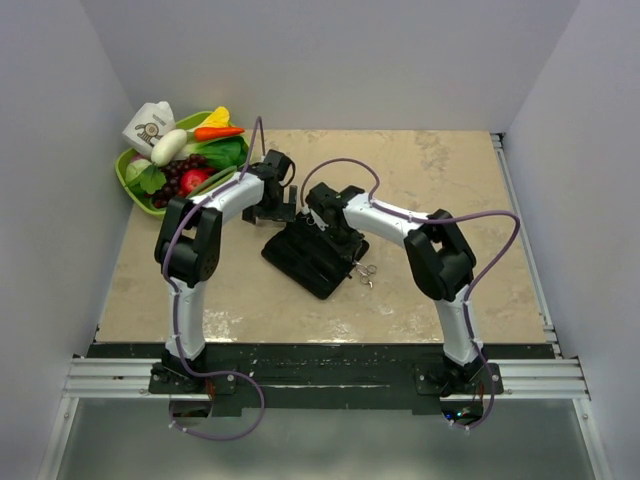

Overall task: Sort the hair-cutting tools
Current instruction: Place the scissors in the hairdressing tool bag.

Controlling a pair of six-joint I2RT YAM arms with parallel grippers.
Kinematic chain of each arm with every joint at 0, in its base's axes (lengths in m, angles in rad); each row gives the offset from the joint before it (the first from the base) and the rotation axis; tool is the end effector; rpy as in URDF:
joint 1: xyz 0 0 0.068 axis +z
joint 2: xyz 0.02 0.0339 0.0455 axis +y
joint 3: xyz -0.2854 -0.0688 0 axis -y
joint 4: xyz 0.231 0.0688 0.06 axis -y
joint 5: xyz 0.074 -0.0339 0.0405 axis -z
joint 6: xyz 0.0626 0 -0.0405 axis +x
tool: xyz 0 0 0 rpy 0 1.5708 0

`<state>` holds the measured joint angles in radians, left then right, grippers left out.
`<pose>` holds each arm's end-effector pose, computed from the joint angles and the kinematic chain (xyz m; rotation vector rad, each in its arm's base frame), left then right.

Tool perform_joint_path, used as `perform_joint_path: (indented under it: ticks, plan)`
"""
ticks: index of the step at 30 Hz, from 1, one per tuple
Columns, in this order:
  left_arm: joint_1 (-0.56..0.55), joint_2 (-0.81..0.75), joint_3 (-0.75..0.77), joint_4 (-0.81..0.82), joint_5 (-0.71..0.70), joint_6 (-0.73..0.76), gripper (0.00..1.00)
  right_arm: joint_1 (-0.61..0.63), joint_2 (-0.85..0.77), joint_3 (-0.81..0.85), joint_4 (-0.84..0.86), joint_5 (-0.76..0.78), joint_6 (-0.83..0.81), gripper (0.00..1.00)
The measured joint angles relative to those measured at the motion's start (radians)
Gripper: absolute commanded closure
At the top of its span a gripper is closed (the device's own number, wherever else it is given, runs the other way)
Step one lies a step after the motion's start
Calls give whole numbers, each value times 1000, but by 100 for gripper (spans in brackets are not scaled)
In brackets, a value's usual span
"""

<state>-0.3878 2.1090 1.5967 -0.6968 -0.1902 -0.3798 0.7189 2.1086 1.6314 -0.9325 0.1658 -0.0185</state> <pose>0.4164 -0.1573 0.1709 -0.0368 2.7360 0.0547 0.3234 0.2693 0.1718 -1.0377 2.7403 -0.1475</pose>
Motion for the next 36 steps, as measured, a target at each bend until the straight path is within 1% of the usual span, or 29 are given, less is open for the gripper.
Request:
perform_joint_path:
  ticks: [2, 4, 5, 7, 10, 13, 16, 18, 21, 22, 23, 30, 36]
  plan:
    - [0, -1, 0, 0, 0, 0, 1, 0, -1, -18, 19, 0, 0, 100]
    - [0, -2, -3, 3, 0, 0, 1, 0, -16, -44, 45, 1, 8, 96]
    - [0, -3, -4, 4, 0, 0, 1, 0, -32, -66, 67, 1, 14, 94]
    - [0, -4, -6, 6, 0, 0, 1, 0, -72, -129, 125, 0, 29, 94]
    - [0, -5, -8, 8, 0, 0, 1, 0, -131, -221, 217, -1, 54, 85]
    - [0, -5, -8, 8, 0, 0, 1, 0, -173, -292, 296, -4, 76, 79]
    - [0, -5, -8, 8, 0, 1, 1, 0, -205, -352, 370, -6, 92, 74]
    - [0, -6, -8, 8, -1, 1, 1, 0, -224, -387, 415, -10, 99, 73]
    - [0, -6, -8, 8, -1, 1, 1, 0, -242, -422, 460, -13, 107, 87]
    - [0, -6, -8, 8, -1, 1, 1, 0, -247, -431, 470, -15, 108, 95]
    - [0, -6, -8, 8, -2, 1, 1, -1, -253, -439, 478, -14, 110, 97]
    - [0, -13, -21, 19, -5, 1, 1, -4, -264, -449, 487, -12, 111, 100]
    - [0, -15, -23, 22, -4, 2, 1, -1, -246, -399, 414, 3, 93, 100]
